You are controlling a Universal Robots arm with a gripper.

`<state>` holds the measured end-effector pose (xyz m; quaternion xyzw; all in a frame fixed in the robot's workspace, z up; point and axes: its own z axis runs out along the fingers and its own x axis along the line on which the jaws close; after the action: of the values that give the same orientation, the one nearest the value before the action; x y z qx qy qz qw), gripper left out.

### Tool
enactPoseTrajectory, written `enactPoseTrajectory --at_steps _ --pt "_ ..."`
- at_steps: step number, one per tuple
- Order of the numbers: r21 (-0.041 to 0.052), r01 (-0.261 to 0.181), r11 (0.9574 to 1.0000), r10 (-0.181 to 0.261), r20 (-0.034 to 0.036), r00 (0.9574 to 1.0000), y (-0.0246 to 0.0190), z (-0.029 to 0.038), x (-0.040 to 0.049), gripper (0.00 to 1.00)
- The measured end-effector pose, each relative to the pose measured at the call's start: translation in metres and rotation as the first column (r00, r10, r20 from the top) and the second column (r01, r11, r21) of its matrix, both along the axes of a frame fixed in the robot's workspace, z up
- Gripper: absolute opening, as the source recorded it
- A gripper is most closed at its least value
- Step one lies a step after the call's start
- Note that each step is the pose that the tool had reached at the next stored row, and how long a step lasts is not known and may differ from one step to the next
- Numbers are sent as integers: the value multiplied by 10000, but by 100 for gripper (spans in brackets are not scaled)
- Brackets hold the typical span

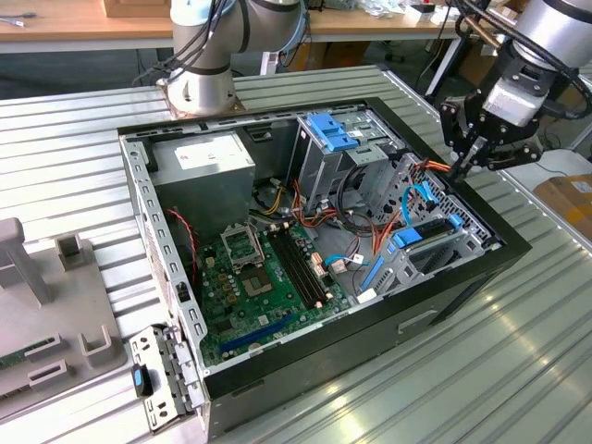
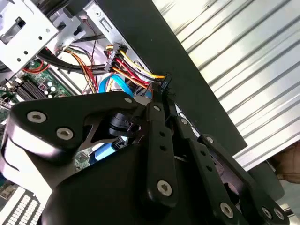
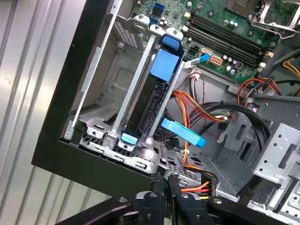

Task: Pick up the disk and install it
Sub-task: 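Insert the first disk wire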

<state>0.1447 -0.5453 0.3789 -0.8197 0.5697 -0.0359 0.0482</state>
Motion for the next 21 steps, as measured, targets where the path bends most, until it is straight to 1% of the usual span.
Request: enactPoseTrajectory --at_steps 1,4,7,8,10,12,14,15,17,19,20,21 --pt "-3 12 10000 -12 2 10000 -5 1 -8 16" --pt "18 149 9999 -149 1 9999 -41 0 -99 16" --pt "16 233 9997 -233 1 9997 -49 0 -131 16" --pt "20 386 9993 -386 1 9993 -49 -5 -131 16" --pt "18 715 9974 -715 1 9974 -49 -8 -131 16" --pt "19 1080 9942 -1080 1 9942 -49 -12 -131 16" --pt "18 1421 9899 -1421 1 9899 -49 -15 -131 16" --pt "18 1764 9843 -1764 1 9843 -49 -19 -131 16" --pt "17 2157 9765 -2157 1 9765 -49 -23 -131 16" --pt "18 2708 9626 -2708 1 9626 -49 -29 -131 16" --pt "17 2990 9542 -2990 1 9542 -49 -29 -131 16" --pt "17 3007 9537 -3007 1 9537 -50 -29 -132 16"
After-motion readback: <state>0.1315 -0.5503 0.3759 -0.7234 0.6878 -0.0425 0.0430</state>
